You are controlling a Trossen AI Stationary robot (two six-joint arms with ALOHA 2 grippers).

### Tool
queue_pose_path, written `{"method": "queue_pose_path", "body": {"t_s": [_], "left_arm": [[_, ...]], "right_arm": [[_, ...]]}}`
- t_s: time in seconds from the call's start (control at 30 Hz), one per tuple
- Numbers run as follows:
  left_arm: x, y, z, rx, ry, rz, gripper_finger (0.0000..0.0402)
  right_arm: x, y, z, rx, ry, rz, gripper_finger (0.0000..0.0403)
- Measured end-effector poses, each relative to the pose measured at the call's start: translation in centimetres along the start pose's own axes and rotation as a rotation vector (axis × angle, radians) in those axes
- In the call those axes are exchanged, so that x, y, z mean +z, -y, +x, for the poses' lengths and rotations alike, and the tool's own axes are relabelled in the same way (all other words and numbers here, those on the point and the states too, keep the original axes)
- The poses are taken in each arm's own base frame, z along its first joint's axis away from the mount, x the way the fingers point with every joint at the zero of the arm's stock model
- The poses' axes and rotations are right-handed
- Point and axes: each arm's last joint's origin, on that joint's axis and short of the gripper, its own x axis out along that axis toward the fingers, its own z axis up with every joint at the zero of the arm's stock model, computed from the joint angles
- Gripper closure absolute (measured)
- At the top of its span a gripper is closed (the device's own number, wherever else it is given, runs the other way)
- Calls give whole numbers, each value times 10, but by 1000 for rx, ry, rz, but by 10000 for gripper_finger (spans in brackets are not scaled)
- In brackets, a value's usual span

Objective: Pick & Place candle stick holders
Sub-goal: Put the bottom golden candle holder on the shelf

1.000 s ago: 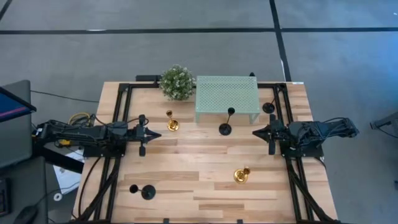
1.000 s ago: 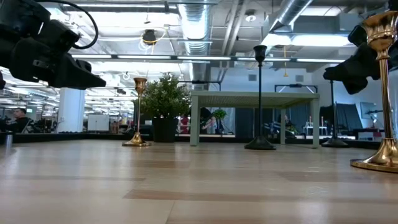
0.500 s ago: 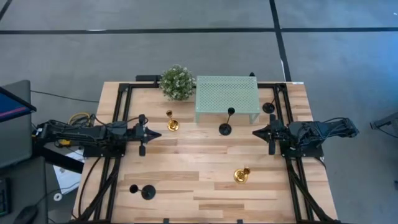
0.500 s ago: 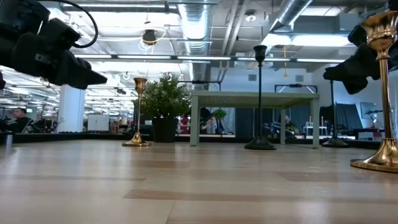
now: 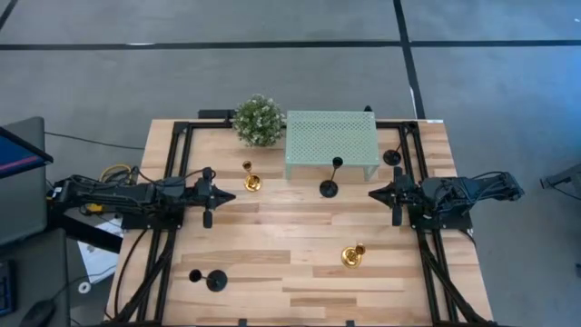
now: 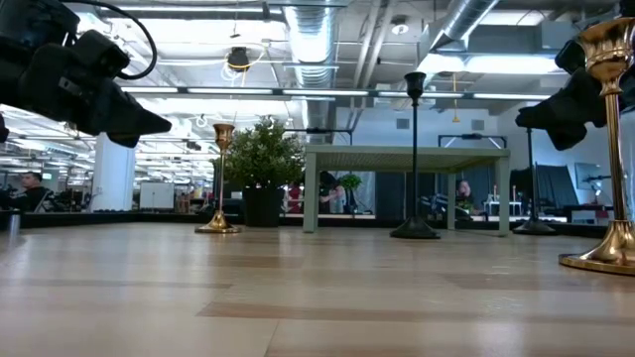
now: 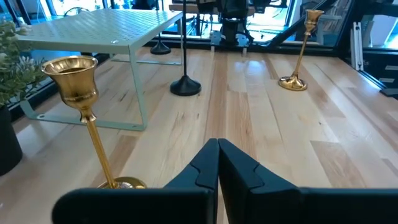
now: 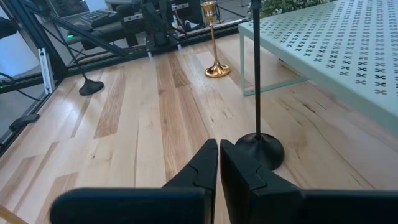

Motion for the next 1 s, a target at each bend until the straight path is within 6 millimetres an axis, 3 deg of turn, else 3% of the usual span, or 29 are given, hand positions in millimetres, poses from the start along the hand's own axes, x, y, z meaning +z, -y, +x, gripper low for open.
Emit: {"method": "queue_pose_path", "body": {"t_s": [1.0], "left_arm": [[2, 0, 0, 0, 25, -3, 394]], "right_arm": [[0, 0, 0, -1, 1, 0, 392]]}}
